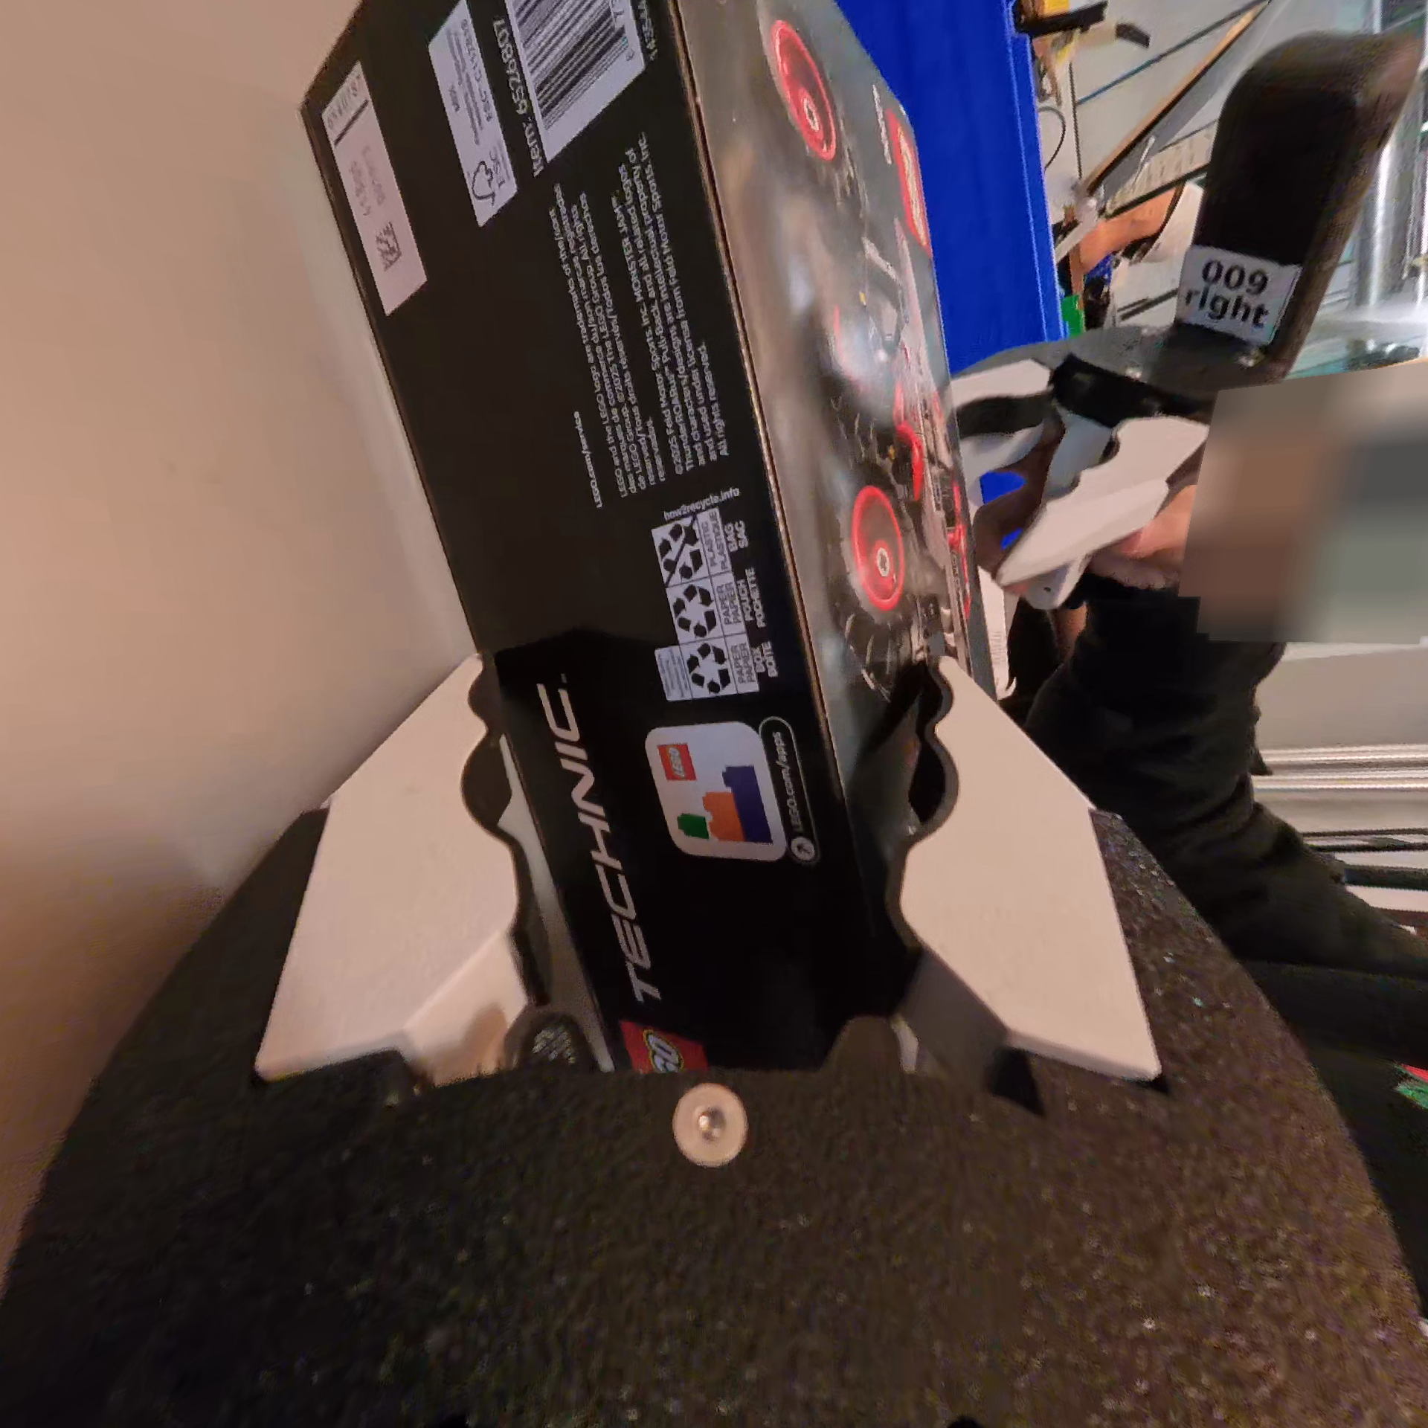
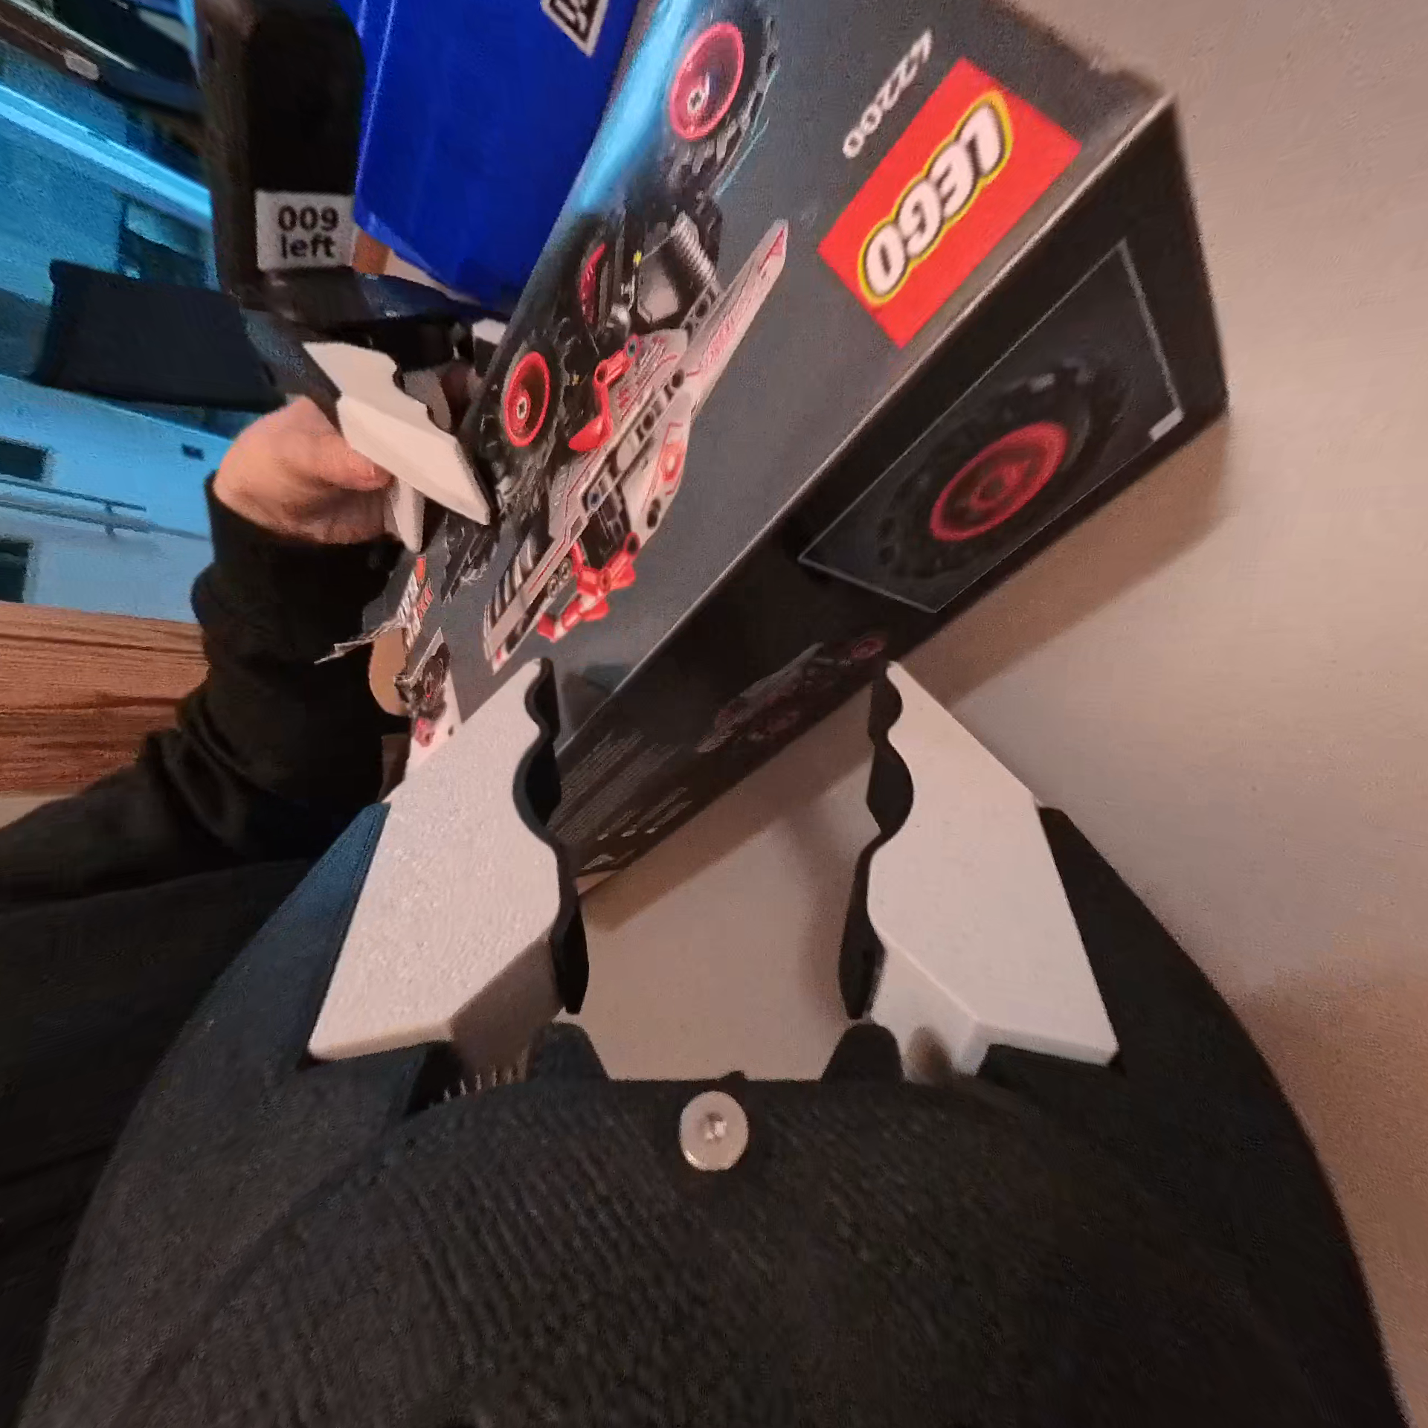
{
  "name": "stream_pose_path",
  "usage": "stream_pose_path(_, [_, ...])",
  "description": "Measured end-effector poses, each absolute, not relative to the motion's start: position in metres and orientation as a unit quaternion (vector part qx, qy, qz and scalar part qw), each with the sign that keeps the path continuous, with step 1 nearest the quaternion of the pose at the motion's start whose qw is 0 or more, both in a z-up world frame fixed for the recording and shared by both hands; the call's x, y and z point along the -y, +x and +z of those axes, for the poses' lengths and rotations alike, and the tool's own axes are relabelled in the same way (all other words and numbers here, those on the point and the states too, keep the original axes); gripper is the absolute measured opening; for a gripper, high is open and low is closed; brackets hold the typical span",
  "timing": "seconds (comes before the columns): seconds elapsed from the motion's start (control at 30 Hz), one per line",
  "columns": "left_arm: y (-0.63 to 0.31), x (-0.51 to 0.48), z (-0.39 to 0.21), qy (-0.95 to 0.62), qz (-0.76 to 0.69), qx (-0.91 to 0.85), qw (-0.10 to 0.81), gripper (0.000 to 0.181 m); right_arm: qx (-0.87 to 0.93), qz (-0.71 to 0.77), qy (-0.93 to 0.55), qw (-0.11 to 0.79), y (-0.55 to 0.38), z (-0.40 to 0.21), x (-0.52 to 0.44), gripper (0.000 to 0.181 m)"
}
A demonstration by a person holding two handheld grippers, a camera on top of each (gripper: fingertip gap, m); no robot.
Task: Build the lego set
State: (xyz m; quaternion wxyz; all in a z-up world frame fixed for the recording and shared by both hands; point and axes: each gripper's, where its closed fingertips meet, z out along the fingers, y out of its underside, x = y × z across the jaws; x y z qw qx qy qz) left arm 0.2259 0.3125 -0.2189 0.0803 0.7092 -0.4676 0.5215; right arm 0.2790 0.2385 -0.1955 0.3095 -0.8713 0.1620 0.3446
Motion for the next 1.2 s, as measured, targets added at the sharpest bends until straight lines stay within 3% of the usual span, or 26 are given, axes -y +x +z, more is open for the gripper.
stream_pose_path(0.07, [0.227, -0.307, -0.221, 0.704, 0.515, 0.480, 0.094, 0.106, -0.174, 0.377, -0.858, 0.303, 0.257, -0.204, -0.236, 0.083])
stream_pose_path(0.1, [0.228, -0.305, -0.221, 0.701, 0.511, 0.487, 0.098, 0.107, -0.183, 0.379, -0.858, 0.294, 0.249, -0.213, -0.237, 0.103])
stream_pose_path(0.17, [0.228, -0.304, -0.221, 0.701, 0.500, 0.500, 0.092, 0.105, -0.206, 0.360, -0.855, 0.310, 0.248, -0.221, -0.244, 0.116])
stream_pose_path(0.27, [0.226, -0.307, -0.220, 0.717, 0.472, 0.506, 0.088, 0.102, -0.217, 0.339, -0.857, 0.322, 0.252, -0.221, -0.255, 0.115])
stream_pose_path(0.37, [0.224, -0.312, -0.213, 0.736, 0.430, 0.520, 0.063, 0.104, -0.219, 0.308, -0.864, 0.333, 0.259, -0.208, -0.270, 0.102])
stream_pose_path(0.63, [0.217, -0.346, -0.155, 0.722, 0.361, 0.585, -0.078, 0.107, -0.123, 0.225, -0.889, 0.380, 0.258, -0.148, -0.315, 0.098])
stream_pose_path(1.2, [0.240, -0.393, -0.096, 0.671, 0.376, 0.581, -0.267, 0.103, -0.050, 0.119, -0.853, 0.505, 0.280, -0.088, -0.360, 0.093])
